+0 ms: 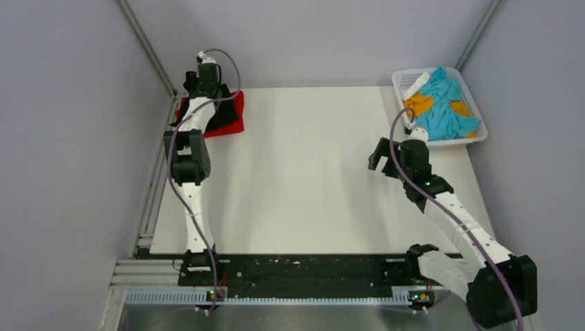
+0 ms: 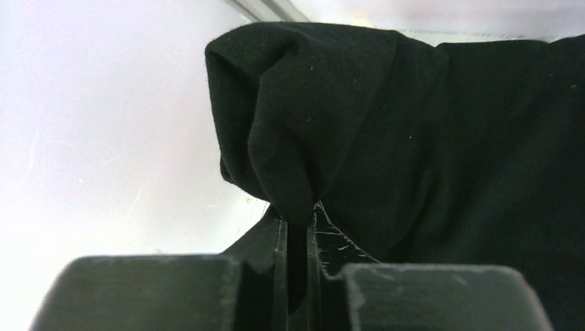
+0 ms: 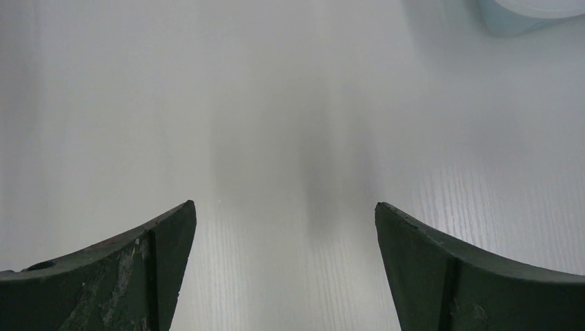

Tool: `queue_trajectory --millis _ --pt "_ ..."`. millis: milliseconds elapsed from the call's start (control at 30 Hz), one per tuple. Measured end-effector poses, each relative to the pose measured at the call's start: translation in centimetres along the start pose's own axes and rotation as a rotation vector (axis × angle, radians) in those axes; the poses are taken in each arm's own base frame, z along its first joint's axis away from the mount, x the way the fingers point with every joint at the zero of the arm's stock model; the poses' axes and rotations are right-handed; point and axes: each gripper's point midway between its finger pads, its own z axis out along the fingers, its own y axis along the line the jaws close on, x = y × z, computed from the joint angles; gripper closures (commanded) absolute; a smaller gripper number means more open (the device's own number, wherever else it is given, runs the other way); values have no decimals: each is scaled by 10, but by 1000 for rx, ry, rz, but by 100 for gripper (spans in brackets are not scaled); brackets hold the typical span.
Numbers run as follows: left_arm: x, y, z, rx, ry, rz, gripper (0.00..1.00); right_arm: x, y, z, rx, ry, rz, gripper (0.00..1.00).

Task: Fold and stack the t-shirts
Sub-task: Put the neatly folded tshirt into the corner of the board with the left arm, then reset both arms

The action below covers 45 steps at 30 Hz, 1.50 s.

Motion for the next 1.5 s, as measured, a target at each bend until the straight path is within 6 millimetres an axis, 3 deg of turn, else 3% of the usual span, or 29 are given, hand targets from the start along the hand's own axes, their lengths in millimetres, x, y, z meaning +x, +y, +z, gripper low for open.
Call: queue_trajectory --millis 100,167,367,600,733,867,933,1067,1133,1200,1333,1500 --pt "12 5 10 -23 23 1 20 0 0 0 1 0 0 1" --pt "12 13 12 -48 28 -30 3 1 0 1 2 2 0 1" --pt "-20 33 7 -70 -25 -223 1 1 0 1 0 5 0 1" --pt "-28 7 -31 158 2 -457 1 -4 4 -12 -30 -15 13 1" --pt "-35 -20 -76 391 33 -623 1 -11 6 -28 -66 -71 32 1" --pt "-28 -48 -147 610 97 -728 1 -1 1 -36 -73 -76 43 1" --pt "-12 -66 -197 682 108 -715 1 4 -2 -38 -70 -70 43 1" --pt "42 -105 -337 860 74 -554 1 17 -7 -37 -56 -41 41 1" --pt "76 -102 -394 962 39 -501 1 21 -9 -36 -50 -34 45 1" --pt "101 -79 -405 954 6 -528 1 24 -11 -35 -43 -32 46 1" --pt "131 -39 -395 844 -60 -635 1 27 -14 -35 -37 -30 54 1" --pt "138 -33 -394 831 -96 -668 1 26 -10 -37 -72 -60 62 1"
